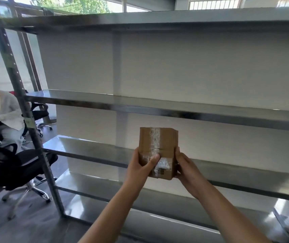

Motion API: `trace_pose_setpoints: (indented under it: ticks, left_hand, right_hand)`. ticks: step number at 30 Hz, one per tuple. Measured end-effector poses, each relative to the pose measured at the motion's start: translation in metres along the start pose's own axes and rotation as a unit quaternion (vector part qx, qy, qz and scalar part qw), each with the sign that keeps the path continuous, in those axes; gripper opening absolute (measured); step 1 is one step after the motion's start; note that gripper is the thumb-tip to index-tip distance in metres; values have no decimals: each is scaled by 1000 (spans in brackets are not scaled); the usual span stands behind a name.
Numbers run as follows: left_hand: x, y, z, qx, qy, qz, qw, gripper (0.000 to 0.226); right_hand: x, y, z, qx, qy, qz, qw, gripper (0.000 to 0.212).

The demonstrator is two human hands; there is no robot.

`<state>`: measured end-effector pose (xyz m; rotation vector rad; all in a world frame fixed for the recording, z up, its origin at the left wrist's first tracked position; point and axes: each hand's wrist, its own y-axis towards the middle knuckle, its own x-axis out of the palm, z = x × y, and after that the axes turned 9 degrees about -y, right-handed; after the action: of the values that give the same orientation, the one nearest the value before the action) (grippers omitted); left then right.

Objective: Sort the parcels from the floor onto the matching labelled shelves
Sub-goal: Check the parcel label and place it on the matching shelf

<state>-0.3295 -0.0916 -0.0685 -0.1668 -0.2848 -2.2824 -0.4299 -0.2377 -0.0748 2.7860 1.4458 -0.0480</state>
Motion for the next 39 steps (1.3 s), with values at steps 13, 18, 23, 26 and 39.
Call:
trace_pose_setpoints:
  ticks: [13, 18, 23, 26, 39]
  left_hand:
    - [22, 22, -19, 61, -12, -19, 998, 35]
    - [38, 24, -28, 38, 0, -22, 999, 35]
    - [59, 23, -35, -3, -20, -55, 998, 34]
    - [66, 22, -37, -25, -26, -59, 998, 43]
    - [76, 23, -21, 79, 87, -70, 991, 41]
  right_hand:
    - [-31, -16, 12, 28, 50, 138, 989, 21]
    - [-41, -22, 10, 13, 66, 156, 985, 23]
    - [-46, -27, 4, -7, 83, 160, 984, 31]
    - [-49, -29, 1, -8, 69, 163, 984, 31]
    - [-55, -34, -21, -28, 99, 211, 972, 41]
